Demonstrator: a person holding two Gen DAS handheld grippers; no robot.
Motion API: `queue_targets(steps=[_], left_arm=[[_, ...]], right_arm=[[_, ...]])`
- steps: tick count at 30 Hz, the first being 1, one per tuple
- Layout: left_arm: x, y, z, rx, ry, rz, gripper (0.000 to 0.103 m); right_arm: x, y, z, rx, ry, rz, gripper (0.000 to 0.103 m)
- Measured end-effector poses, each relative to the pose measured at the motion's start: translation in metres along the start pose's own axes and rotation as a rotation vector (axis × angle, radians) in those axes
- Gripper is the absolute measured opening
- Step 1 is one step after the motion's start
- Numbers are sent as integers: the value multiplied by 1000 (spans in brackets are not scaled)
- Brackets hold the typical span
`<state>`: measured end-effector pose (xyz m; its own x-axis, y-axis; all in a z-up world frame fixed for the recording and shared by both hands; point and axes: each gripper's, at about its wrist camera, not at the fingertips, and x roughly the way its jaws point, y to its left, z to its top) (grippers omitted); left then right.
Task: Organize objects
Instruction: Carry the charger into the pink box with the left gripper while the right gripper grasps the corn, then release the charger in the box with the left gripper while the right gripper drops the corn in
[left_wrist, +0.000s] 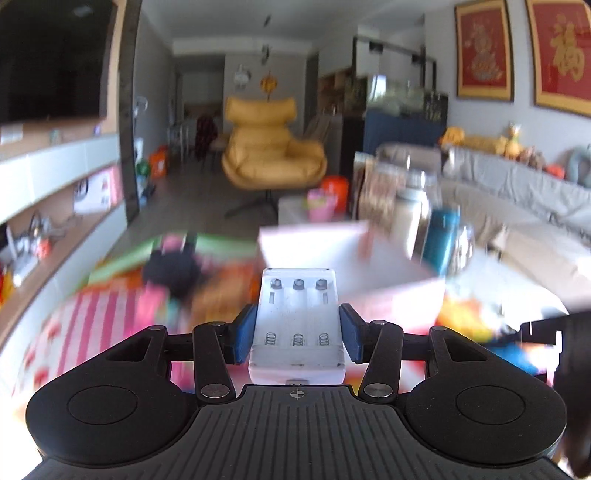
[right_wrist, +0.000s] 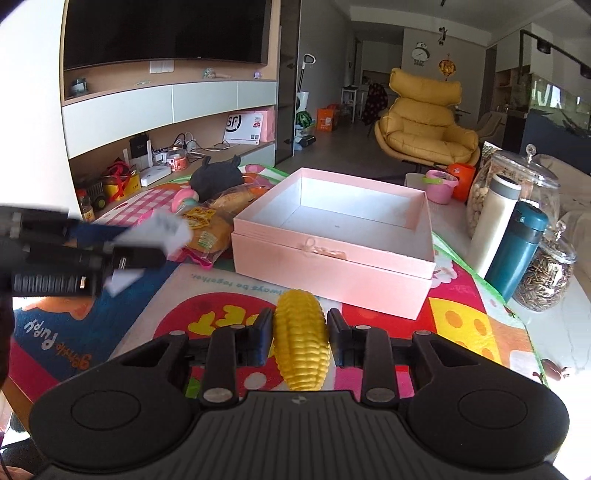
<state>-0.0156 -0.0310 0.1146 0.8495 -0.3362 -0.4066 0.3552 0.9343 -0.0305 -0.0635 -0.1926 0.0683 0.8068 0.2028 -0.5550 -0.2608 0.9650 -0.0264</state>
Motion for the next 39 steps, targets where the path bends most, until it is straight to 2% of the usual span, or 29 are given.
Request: queue_targets(steps=[2, 4, 5, 6, 7, 8, 9, 12, 15, 18, 20, 22, 23, 24, 25, 26, 28, 32, 36, 39], left_arm=[[25, -7, 34, -33, -40, -52, 53], [67, -12, 53, -86, -27, -152, 55], [93, -16, 56, -84, 4, -170, 55], [117, -21, 54, -70, 49, -133, 55], [134, -25, 52, -62, 80, -76, 50], [143, -26, 49, -67, 85, -50, 51], [144, -25, 47, -85, 74, -63, 51], [129, -17, 39, -125, 52, -93, 51], [92, 1, 22, -159, 2, -79, 51], [49, 21, -6, -194, -20, -69, 51], [31, 30, -28, -205, 8, -71, 51], [21, 37, -49, -195, 75, -72, 51], [18, 38, -58, -181, 103, -52, 51], [15, 39, -66, -162, 121, -28, 51], [11, 41, -73, -144, 135, -8, 51], [8, 44, -80, -132, 144, 11, 51], [1, 53, -90, -142, 147, 30, 51], [-3, 71, -97, -183, 147, 64, 51], [0, 84, -99, -241, 132, 71, 51], [3, 83, -93, -212, 119, 59, 51]], right_arm=[[-1, -5, -2, 17, -16, -3, 31], [0, -9, -3, 38, -20, 0, 31], [2, -10, -2, 47, -17, 1, 31], [4, -11, -1, 53, -12, -1, 31], [7, -12, 1, 56, -9, -3, 31], [8, -13, 3, 59, -6, -10, 31], [9, -15, 4, 61, -5, -18, 31], [9, -18, 6, 50, -13, -18, 31], [11, -22, 15, 50, -22, -17, 31], [11, -33, 40, 82, -68, -9, 31], [16, -41, 70, 105, -106, -15, 31], [28, -49, 103, 124, -122, -8, 32], [36, -52, 117, 122, -120, -5, 37], [45, -54, 129, 119, -121, -12, 64], [51, -54, 136, 121, -134, -37, 87], [56, -53, 139, 122, -141, -71, 89], [64, -49, 135, 123, -116, -89, 89], [69, -34, 95, 125, -63, -27, 90], [68, -11, 41, 64, -50, -34, 103], [75, -3, 13, 78, -17, -21, 103]])
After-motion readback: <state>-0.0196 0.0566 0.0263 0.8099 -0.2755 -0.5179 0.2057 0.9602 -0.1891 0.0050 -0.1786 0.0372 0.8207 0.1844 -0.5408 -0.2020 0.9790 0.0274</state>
